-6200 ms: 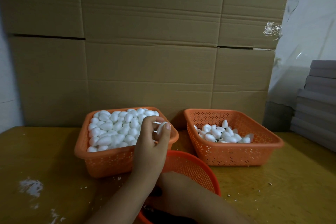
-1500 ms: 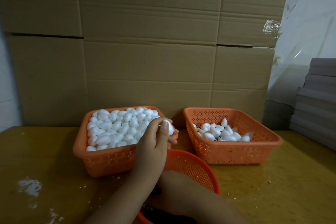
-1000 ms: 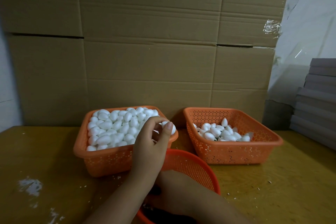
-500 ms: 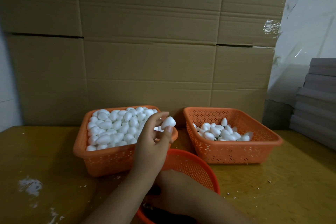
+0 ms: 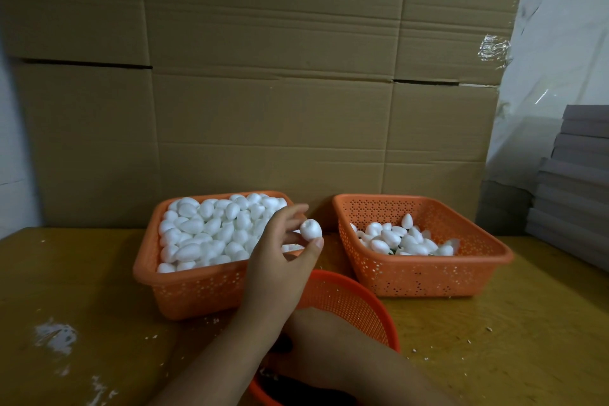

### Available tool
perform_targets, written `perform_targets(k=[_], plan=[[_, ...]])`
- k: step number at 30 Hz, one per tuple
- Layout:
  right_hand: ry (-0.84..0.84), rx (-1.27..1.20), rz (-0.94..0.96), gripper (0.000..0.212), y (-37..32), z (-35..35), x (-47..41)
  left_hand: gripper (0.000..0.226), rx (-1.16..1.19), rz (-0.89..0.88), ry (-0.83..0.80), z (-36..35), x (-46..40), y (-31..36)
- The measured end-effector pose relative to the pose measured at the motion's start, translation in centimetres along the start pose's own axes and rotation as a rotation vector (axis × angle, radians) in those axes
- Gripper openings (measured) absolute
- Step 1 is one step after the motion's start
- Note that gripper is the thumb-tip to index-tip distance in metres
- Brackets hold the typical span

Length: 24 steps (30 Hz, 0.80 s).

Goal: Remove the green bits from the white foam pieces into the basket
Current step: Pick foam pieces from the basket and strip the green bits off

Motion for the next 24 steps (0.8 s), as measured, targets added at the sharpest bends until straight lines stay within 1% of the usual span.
perform_targets(k=[2, 5, 9, 12, 18, 24], plan=[[0.002, -0.004, 0.002, 0.031, 0.0, 0.0, 0.0, 0.042, -0.045, -0.025, -0.007, 0.0, 0.1, 0.4], [-0.002, -0.001, 0.003, 0.031, -0.1, 0.0, 0.1, 0.033, -0.075, -0.052, -0.011, 0.0, 0.1, 0.8], [-0.003, -0.006, 0.008, 0.029, -0.1, 0.1, 0.1, 0.025, -0.082, -0.094, 0.051, 0.6, 0.1, 1.4], [-0.002, -0.014, 0.013, 0.029, -0.2, 0.1, 0.1, 0.023, -0.057, -0.066, 0.08, 1.0, 0.1, 1.1], [0.008, -0.024, 0.016, 0.027, -0.2, 0.1, 0.1, 0.017, -0.046, -0.039, 0.084, 1.0, 0.1, 0.6], [0.009, -0.014, 0.023, 0.028, -0.2, 0.2, 0.1, 0.019, -0.01, 0.001, 0.071, 1.0, 0.0, 0.0]])
Point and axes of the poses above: each hand's wrist, its own x-axis away from the middle knuckle, its own z-axis out of the back of the hand, y = z × x, the point moved 10 cm from there along -x, towards the middle knuckle, and after that the axes turned 1 degree about x, right-handed, at the moved point
